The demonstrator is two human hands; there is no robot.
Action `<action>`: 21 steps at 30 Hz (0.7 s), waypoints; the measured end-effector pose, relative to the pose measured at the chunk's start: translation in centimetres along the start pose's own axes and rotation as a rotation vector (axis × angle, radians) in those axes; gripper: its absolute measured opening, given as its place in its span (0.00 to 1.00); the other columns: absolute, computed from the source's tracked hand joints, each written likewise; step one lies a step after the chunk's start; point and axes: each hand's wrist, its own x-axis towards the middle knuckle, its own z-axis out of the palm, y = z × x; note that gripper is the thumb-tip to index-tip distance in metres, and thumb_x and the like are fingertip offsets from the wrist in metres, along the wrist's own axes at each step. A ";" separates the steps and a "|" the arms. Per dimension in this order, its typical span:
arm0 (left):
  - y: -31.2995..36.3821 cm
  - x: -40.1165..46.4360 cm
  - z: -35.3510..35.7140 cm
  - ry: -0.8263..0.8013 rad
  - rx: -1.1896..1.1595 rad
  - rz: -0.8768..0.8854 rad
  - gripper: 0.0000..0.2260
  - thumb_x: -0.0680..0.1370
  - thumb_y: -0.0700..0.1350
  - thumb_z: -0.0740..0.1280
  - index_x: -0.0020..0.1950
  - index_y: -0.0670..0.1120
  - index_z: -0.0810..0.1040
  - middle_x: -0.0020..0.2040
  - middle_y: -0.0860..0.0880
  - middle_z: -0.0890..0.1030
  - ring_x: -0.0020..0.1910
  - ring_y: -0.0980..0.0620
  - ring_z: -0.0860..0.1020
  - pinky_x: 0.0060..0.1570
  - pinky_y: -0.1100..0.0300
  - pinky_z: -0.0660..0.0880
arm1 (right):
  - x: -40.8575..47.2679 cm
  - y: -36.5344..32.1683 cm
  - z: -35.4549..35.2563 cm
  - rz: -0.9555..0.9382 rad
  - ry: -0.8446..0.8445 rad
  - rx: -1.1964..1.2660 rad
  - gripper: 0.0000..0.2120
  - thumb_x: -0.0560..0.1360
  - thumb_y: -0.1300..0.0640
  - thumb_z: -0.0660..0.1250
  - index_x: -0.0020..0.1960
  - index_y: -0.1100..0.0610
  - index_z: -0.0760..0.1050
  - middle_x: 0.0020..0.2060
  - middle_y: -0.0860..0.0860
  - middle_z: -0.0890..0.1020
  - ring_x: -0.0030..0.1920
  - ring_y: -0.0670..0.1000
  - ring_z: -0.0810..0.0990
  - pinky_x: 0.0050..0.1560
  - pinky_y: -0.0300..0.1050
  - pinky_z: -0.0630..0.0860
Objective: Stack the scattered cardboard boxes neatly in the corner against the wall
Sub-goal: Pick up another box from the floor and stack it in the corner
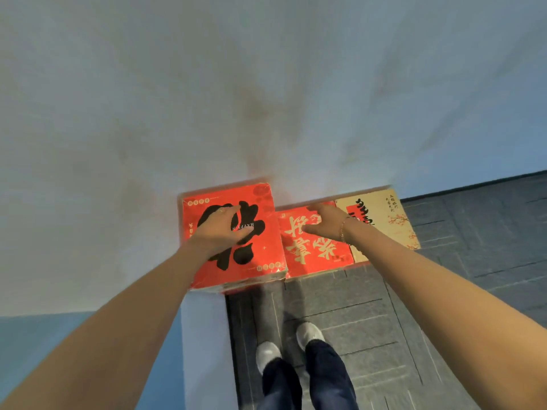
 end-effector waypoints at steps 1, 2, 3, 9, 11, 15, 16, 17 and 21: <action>1.3 -0.2 -0.8 -0.007 0.015 0.033 0.35 0.72 0.66 0.62 0.73 0.46 0.65 0.66 0.46 0.73 0.65 0.45 0.72 0.63 0.52 0.69 | -1.5 0.0 -1.2 0.005 0.008 -0.026 0.29 0.75 0.50 0.66 0.73 0.55 0.61 0.69 0.54 0.69 0.61 0.55 0.76 0.59 0.48 0.73; 2.8 -0.5 -1.5 -0.009 0.033 0.069 0.35 0.72 0.66 0.61 0.72 0.47 0.66 0.66 0.46 0.74 0.65 0.44 0.72 0.63 0.51 0.69 | -3.0 0.1 -2.4 0.015 0.021 -0.049 0.30 0.75 0.49 0.66 0.73 0.56 0.61 0.69 0.54 0.70 0.61 0.55 0.76 0.60 0.47 0.73; 4.3 -0.8 -2.0 -0.007 0.046 0.107 0.33 0.74 0.64 0.62 0.73 0.46 0.65 0.68 0.45 0.72 0.66 0.44 0.71 0.64 0.51 0.68 | -4.5 0.3 -3.5 0.035 0.033 -0.070 0.30 0.76 0.49 0.65 0.73 0.56 0.60 0.69 0.54 0.70 0.63 0.54 0.74 0.61 0.46 0.71; 15.0 -2.9 -2.2 -0.085 0.051 0.333 0.27 0.79 0.55 0.62 0.74 0.44 0.64 0.73 0.44 0.68 0.71 0.47 0.67 0.71 0.53 0.63 | -13.7 3.2 -9.3 0.181 0.140 -0.032 0.28 0.77 0.48 0.62 0.73 0.59 0.60 0.70 0.56 0.68 0.67 0.56 0.71 0.64 0.47 0.69; 18.7 -3.5 -1.8 -0.147 0.125 0.393 0.26 0.79 0.56 0.61 0.74 0.45 0.64 0.72 0.44 0.68 0.70 0.46 0.67 0.70 0.53 0.64 | -16.7 5.0 -10.5 0.237 0.193 0.004 0.28 0.77 0.47 0.62 0.73 0.58 0.61 0.70 0.55 0.68 0.67 0.55 0.69 0.64 0.47 0.69; 26.5 -5.0 -1.0 -0.177 0.220 0.540 0.27 0.79 0.58 0.60 0.75 0.47 0.62 0.71 0.44 0.69 0.69 0.46 0.69 0.67 0.53 0.66 | -23.7 9.1 -12.1 0.332 0.310 0.045 0.28 0.77 0.46 0.61 0.72 0.58 0.62 0.70 0.55 0.68 0.69 0.54 0.67 0.67 0.47 0.66; 28.5 -5.4 -0.7 -0.188 0.233 0.574 0.27 0.79 0.58 0.60 0.75 0.47 0.62 0.71 0.45 0.69 0.68 0.46 0.69 0.67 0.52 0.66 | -25.7 10.2 -12.2 0.357 0.342 0.060 0.28 0.77 0.46 0.61 0.72 0.58 0.62 0.70 0.55 0.68 0.69 0.54 0.67 0.67 0.47 0.66; 30.5 -5.9 -0.3 -0.198 0.242 0.613 0.27 0.79 0.58 0.60 0.75 0.48 0.62 0.71 0.45 0.69 0.69 0.47 0.69 0.67 0.52 0.66 | -27.7 11.3 -12.2 0.388 0.374 0.086 0.28 0.77 0.46 0.61 0.72 0.58 0.62 0.70 0.56 0.68 0.69 0.54 0.67 0.67 0.47 0.65; 38.0 -8.8 2.6 -0.263 0.342 0.751 0.27 0.79 0.56 0.62 0.75 0.47 0.62 0.71 0.45 0.70 0.69 0.48 0.69 0.67 0.54 0.66 | -35.8 15.8 -10.9 0.525 0.498 0.219 0.27 0.77 0.46 0.61 0.72 0.57 0.62 0.70 0.56 0.67 0.70 0.54 0.66 0.68 0.46 0.64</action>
